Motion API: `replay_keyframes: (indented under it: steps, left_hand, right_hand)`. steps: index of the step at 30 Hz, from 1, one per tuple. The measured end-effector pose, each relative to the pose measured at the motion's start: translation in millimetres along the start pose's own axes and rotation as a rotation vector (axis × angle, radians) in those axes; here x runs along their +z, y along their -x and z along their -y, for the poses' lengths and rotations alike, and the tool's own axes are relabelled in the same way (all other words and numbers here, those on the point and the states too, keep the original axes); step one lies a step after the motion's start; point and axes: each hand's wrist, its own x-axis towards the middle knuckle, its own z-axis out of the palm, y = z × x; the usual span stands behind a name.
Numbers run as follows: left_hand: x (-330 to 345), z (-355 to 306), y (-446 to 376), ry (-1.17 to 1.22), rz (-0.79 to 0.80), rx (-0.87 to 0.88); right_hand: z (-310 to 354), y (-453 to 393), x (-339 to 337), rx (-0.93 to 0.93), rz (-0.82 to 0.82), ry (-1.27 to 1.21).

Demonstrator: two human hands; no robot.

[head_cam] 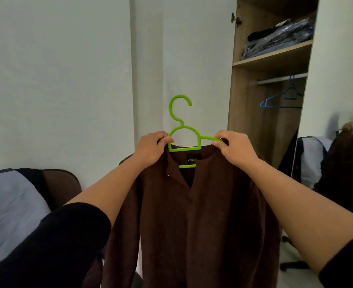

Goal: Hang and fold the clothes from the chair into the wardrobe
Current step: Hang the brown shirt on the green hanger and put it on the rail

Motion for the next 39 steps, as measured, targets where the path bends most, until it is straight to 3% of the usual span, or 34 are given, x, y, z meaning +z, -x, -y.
replay_keyframes:
  steps: [7, 16, 22, 26, 30, 37, 39]
  left_hand:
    - [38, 6, -47, 0.084, -0.144, 0.011]
    - [115, -16, -131, 0.111, -0.291, 0.027]
    - [146, -3, -165, 0.052, -0.329, 0.023]
    - [167, 8, -179, -0.027, -0.178, 0.020]
    - [187, 24, -202, -0.287, -0.011, 0.031]
    - [208, 30, -256, -0.331, -0.263, 0.070]
    - [212, 40, -272, -0.345, -0.299, 0.206]
  right_hand:
    - [-57, -38, -3, 0.113, -0.057, 0.096]
    - [-119, -121, 23, -0.126, 0.052, -0.025]
    - [-172, -157, 33, -0.019, -0.052, 0.003]
    - [-193, -173, 41, 0.055, -0.079, -0.030]
    - [-209, -192, 42, 0.092, -0.133, -0.042]
    - [-227, -235, 48, 0.126, -0.235, -0.050]
    - [-236, -250, 52, 0.151, -0.264, -0.060]
